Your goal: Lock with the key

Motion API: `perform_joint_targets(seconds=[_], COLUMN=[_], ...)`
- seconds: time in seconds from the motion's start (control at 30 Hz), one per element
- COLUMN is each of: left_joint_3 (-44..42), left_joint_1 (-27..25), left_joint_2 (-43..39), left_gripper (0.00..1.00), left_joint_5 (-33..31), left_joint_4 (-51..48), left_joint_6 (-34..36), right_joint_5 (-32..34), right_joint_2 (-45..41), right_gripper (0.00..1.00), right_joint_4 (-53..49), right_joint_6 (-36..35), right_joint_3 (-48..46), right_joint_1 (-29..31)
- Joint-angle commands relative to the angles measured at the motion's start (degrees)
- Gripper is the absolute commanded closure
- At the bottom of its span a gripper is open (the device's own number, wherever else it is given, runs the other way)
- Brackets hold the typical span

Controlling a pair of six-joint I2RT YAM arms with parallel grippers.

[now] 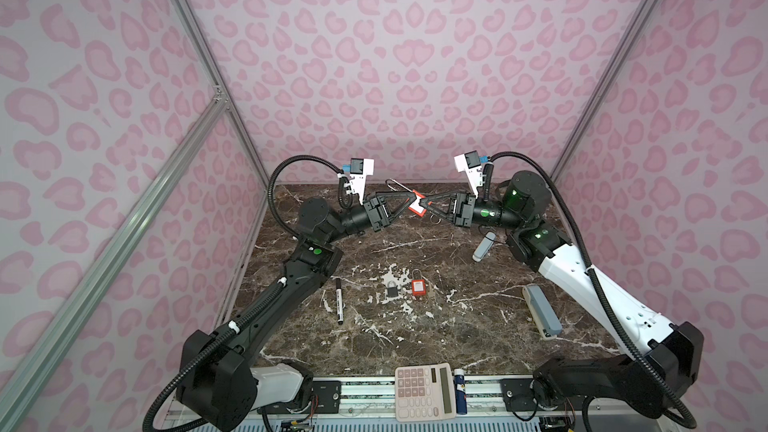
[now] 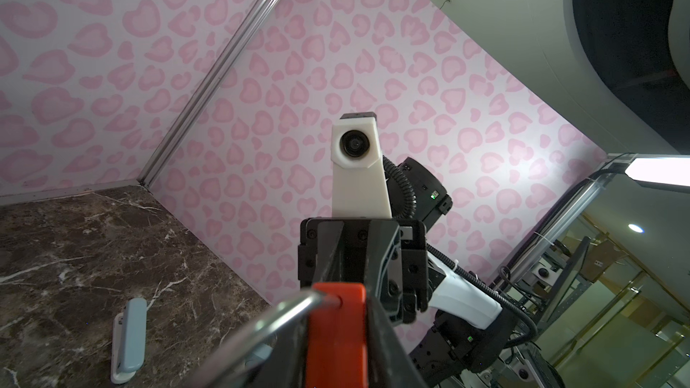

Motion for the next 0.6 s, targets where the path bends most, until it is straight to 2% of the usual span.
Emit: perform_joint_targets(seconds=[0.0,0.1,0.27,0.57], left_joint_3=[-0.44,-0.86,-1.83,-3.76], left_joint_1=[0.09,0.09,0.42,3.31], left_joint_2=[-0.61,-0.78,-1.80,-4.88], left_gripper=[0.53,0.40,0.28,0.26], left_joint_5=[-0.89,-1.26,-1.61,-2.08], left_joint_4=[0.80,0.46,-0.02,-1.05], left_joint_6=[0.90,1.23,1.55,1.72], right_joint_5=[-0.08,0.28,0.22,-0.49], right_joint_2=[-0.19,-0.76,-1.60,-3.68], right_gripper=[0.88,0.89,0.89,0.89], right_joint_4=[1.41,1.67,1.41,-1.35], right_joint_6=[-0.85,-0.85,-0.85,-2.50], right_joint_3=[0.18,-0.37,-1.34,-2.41], right_joint_1=[-0.07,-0.77,-1.83,-3.13])
